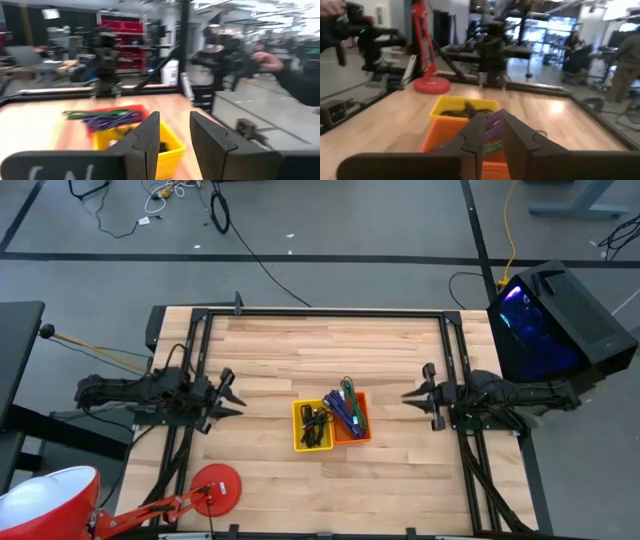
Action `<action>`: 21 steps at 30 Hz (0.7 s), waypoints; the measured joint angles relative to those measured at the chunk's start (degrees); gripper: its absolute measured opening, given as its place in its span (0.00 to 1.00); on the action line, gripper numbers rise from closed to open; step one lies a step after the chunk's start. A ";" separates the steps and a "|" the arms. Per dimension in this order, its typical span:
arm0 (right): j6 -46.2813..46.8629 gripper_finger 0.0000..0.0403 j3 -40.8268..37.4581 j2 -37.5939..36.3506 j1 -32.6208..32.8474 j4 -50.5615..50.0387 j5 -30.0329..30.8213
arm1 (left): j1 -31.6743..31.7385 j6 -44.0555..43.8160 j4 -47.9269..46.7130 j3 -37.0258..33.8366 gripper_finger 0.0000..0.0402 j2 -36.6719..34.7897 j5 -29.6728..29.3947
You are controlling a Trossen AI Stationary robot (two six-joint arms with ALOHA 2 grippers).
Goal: Pick & Place USB Port
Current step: Return to Home Position
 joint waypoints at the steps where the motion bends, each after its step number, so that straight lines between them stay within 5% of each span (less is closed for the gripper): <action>1: -0.06 0.16 -0.04 0.17 0.03 -0.63 -1.15 | 0.00 0.33 -0.36 0.00 0.28 0.00 -1.05; 21: 8.12 0.16 0.00 1.46 0.07 0.35 1.30 | 0.04 0.47 -0.25 0.00 0.28 0.00 -2.02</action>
